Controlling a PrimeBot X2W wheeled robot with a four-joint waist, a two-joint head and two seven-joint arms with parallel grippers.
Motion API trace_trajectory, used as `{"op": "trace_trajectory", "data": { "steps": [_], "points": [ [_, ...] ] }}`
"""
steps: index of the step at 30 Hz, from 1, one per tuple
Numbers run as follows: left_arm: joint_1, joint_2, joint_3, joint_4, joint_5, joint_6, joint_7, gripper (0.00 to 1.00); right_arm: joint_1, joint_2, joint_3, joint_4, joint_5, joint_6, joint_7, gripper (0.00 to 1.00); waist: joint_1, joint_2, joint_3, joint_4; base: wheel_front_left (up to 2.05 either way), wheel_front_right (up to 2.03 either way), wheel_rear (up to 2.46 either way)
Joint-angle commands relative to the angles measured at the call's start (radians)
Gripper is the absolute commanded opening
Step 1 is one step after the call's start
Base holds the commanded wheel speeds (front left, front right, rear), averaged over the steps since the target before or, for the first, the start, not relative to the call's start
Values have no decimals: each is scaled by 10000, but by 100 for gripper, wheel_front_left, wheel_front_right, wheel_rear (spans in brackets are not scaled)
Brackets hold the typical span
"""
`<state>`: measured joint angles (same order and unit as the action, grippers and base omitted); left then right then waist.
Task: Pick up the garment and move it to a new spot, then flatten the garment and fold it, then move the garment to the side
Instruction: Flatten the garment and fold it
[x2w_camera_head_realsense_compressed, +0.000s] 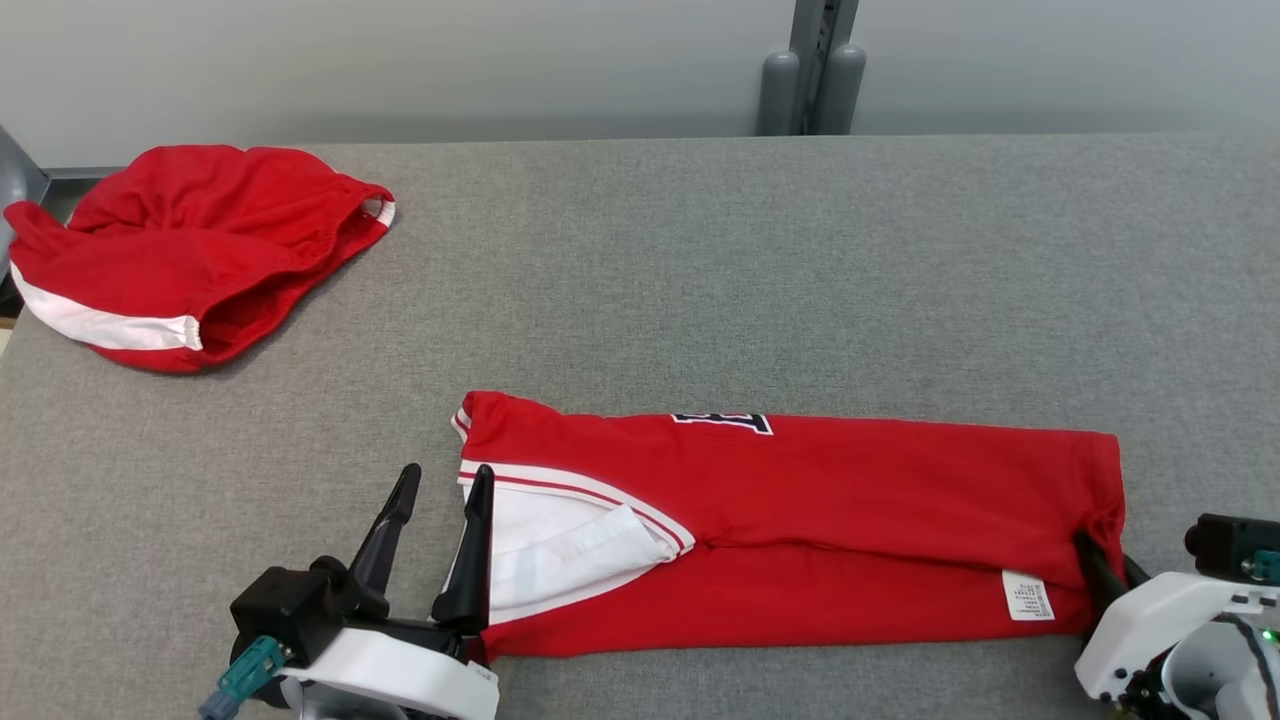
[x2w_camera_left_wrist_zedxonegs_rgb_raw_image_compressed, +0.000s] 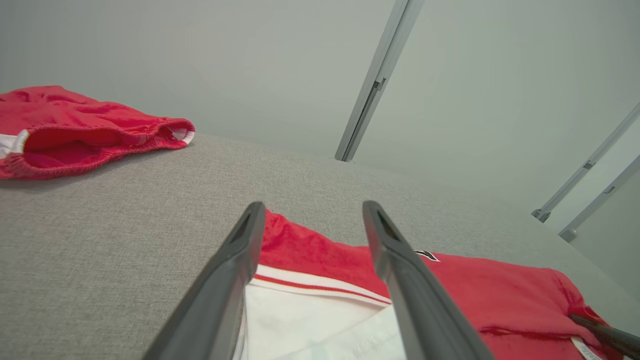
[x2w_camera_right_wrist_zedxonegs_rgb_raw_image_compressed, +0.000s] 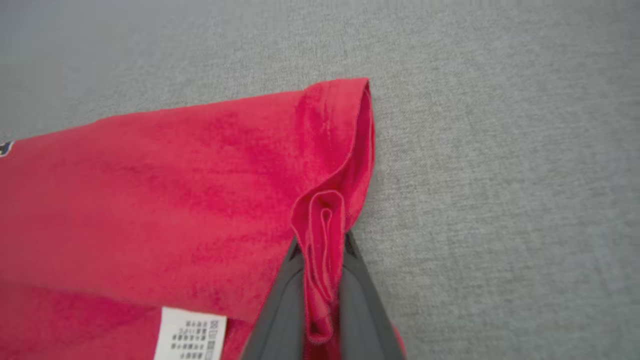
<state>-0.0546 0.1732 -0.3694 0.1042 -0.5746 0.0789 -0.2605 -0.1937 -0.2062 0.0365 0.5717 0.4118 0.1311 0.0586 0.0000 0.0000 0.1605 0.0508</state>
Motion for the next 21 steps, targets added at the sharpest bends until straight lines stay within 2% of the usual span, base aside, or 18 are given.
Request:
{"op": "trace_trajectory", "data": {
  "steps": [1, 4, 8, 15, 18, 21],
  "points": [
    [-156, 22, 69, 7, 53, -61, -57, 100, -134, -142, -10, -8, 249, -5, 57, 0, 0, 0, -28, -40, 0, 0, 0],
    [-118, 16, 131, -23, 73, -32, -54, 100, -219, -409, -68, -289, 669, -5, 226, 0, 0, 0, -86, -137, 0, 0, 0],
    [-75, 22, 189, -31, 118, -23, -55, 100, -191, -1117, -247, -753, 1060, -5, 597, 0, 0, 0, -156, -318, 0, 0, 0],
    [-103, -64, 212, 63, 204, -85, -56, 100, 50, -2108, -1168, -1396, 1265, -3, 1391, 0, 0, 0, -225, -672, 0, 0, 0],
    [-144, -88, 204, 120, 241, -124, -56, 100, 137, -2187, -1441, -1637, 1163, -3, 1637, 0, 0, 0, -230, -805, 0, 0, 0],
    [-178, -123, 214, 168, 290, -169, -57, 100, 146, -1966, -1514, -2044, 1481, -2, 1882, 0, 0, 0, -227, -932, 0, 0, 0]
  ]
}}
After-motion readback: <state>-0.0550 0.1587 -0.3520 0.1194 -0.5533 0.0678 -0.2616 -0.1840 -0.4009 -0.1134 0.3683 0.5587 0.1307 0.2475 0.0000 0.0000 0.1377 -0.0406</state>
